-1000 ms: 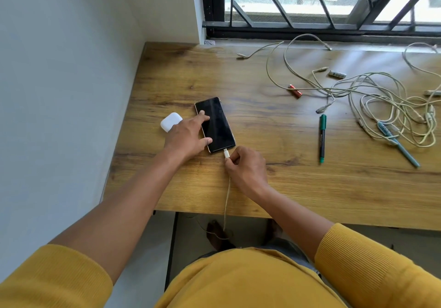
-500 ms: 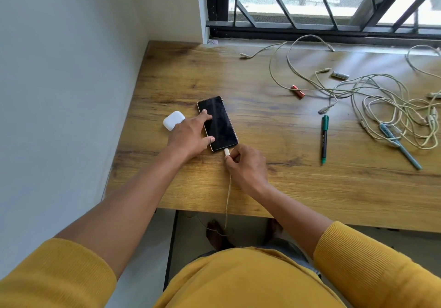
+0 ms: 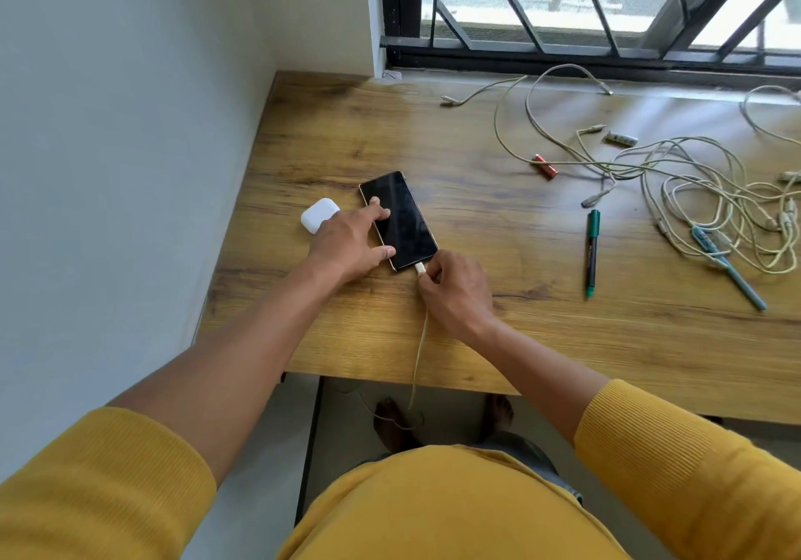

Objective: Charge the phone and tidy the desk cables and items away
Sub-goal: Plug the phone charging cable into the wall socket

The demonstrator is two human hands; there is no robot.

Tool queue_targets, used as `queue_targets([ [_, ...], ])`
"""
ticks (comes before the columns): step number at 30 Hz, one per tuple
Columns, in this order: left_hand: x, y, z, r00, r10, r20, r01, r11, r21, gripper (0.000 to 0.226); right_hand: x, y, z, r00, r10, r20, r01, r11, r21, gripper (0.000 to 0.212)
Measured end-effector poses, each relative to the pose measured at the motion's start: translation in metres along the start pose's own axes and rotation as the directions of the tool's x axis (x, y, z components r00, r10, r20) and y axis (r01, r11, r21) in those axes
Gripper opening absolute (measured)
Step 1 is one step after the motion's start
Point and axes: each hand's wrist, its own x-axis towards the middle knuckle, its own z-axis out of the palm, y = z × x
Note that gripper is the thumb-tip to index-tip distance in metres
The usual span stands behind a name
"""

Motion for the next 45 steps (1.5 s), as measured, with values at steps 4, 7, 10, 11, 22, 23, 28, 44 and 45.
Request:
queue_targets([
  [4, 0.000, 0.000, 0.001, 1.000, -0.006, -0.006, 0.006, 1.000, -0.006, 0.068, 0.000, 0.000, -0.003, 1.000, -0.017, 0.016, 0.017, 1.000, -0.016, 0.014],
  [7, 0.000, 0.001, -0.001, 1.000, -0.006, 0.000, 0.006, 1.000, 0.003, 0.067, 0.000, -0.001, -0.003, 1.000, -0.020, 0.015, 0.021, 0.999, -0.026, 0.014],
  [10, 0.002, -0.001, -0.003, 1.000, 0.007, 0.029, -0.007, 1.000, 0.008, 0.067, 0.001, -0.002, -0.003, 1.000, -0.017, 0.021, 0.018, 0.999, -0.040, 0.012],
  [11, 0.003, -0.002, -0.004, 0.999, 0.014, 0.047, -0.015, 1.000, 0.007, 0.066, 0.000, -0.002, -0.003, 1.000, -0.015, 0.023, 0.016, 0.999, -0.042, 0.012],
  [22, -0.016, -0.022, -0.011, 0.996, 0.012, 0.090, -0.003, 0.996, -0.094, 0.061, -0.004, -0.006, -0.012, 0.995, -0.027, 0.097, 0.032, 0.998, -0.050, 0.008],
  [23, -0.021, -0.026, -0.007, 0.997, -0.005, 0.073, 0.014, 0.992, -0.122, 0.060, -0.006, -0.006, -0.013, 0.994, -0.031, 0.103, 0.037, 0.998, -0.054, 0.008],
  [28, -0.051, -0.041, 0.001, 0.989, -0.140, -0.055, 0.116, 0.943, -0.311, 0.038, -0.016, -0.002, -0.019, 0.988, -0.080, 0.135, 0.085, 0.996, -0.035, 0.012],
  [44, -0.194, -0.017, 0.063, 0.737, -0.577, -0.353, 0.282, 0.737, -0.615, 0.019, -0.116, -0.014, -0.005, 0.869, -0.477, 0.133, 0.471, 0.879, 0.075, 0.003],
  [45, -0.205, -0.017, 0.069, 0.715, -0.602, -0.354, 0.287, 0.715, -0.637, 0.019, -0.124, -0.018, -0.001, 0.852, -0.503, 0.145, 0.496, 0.864, 0.087, 0.002],
])
